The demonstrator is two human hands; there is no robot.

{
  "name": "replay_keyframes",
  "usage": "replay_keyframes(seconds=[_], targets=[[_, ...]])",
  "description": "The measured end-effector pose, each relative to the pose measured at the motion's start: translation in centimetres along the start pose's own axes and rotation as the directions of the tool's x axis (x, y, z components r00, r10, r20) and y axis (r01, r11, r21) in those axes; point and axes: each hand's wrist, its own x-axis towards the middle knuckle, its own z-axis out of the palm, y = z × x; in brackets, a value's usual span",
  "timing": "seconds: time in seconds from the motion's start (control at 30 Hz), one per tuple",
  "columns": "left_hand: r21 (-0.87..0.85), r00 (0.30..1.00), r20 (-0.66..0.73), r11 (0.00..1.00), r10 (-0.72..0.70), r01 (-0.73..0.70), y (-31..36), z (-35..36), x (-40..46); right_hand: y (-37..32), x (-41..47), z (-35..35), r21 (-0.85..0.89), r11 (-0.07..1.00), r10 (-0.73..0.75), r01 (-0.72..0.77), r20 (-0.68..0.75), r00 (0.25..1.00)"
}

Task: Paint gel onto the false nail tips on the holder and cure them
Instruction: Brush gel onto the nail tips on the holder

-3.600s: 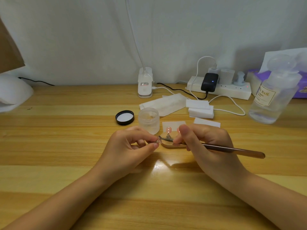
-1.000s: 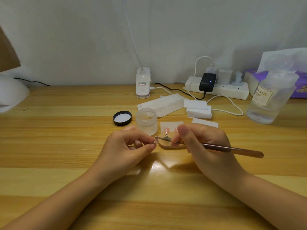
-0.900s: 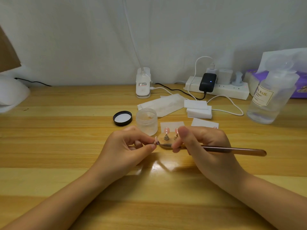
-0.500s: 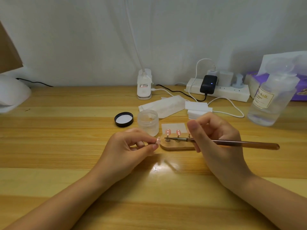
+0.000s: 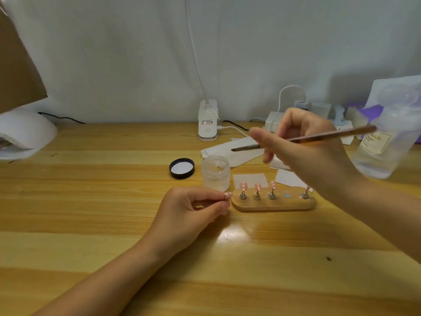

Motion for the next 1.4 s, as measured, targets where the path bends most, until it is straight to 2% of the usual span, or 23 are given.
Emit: replay_keyframes(seconds=[0.17,0.37,0.6,0.83,1.03,1.23,1.4], targets=[[0.041,0.997,0.043,0.997,0.061,-0.063,0.0,-0.2,0.0,0.2,3.4,1.4,-0.101,0.994,-0.019,0.030,0.107,0.994],[0.146,0.990,0.111,0.984,0.087,-0.103,0.2,-0.2,0.0,1.8,5.5,3.2,-0.248,0.959,0.202,-0.136,0.265,0.943],[0.125,0.986,0.103,0.982,0.129,-0.141,-0.2,-0.2,0.1,2.3,6.1,4.7,-0.348,0.927,0.265,-0.138,0.349,0.899],[0.133,0.984,0.110,0.979,0.140,-0.155,-0.4,-0.2,0.2,2.6,6.3,5.6,-0.404,0.911,0.244,-0.077,0.381,0.892],[0.136,0.983,0.113,0.978,0.144,-0.159,-0.4,-0.2,0.2,2.6,6.9,5.2,-0.350,0.925,0.279,-0.149,0.358,0.891],[0.113,0.986,0.109,0.984,0.124,-0.136,-0.3,-0.1,0.2,2.7,6.4,5.4,-0.387,0.910,0.305,-0.151,0.374,0.876],[0.068,0.990,0.097,0.992,0.101,-0.108,-0.3,0.0,0.1,2.3,6.8,4.4,-0.327,0.925,0.297,-0.195,0.298,0.907]])
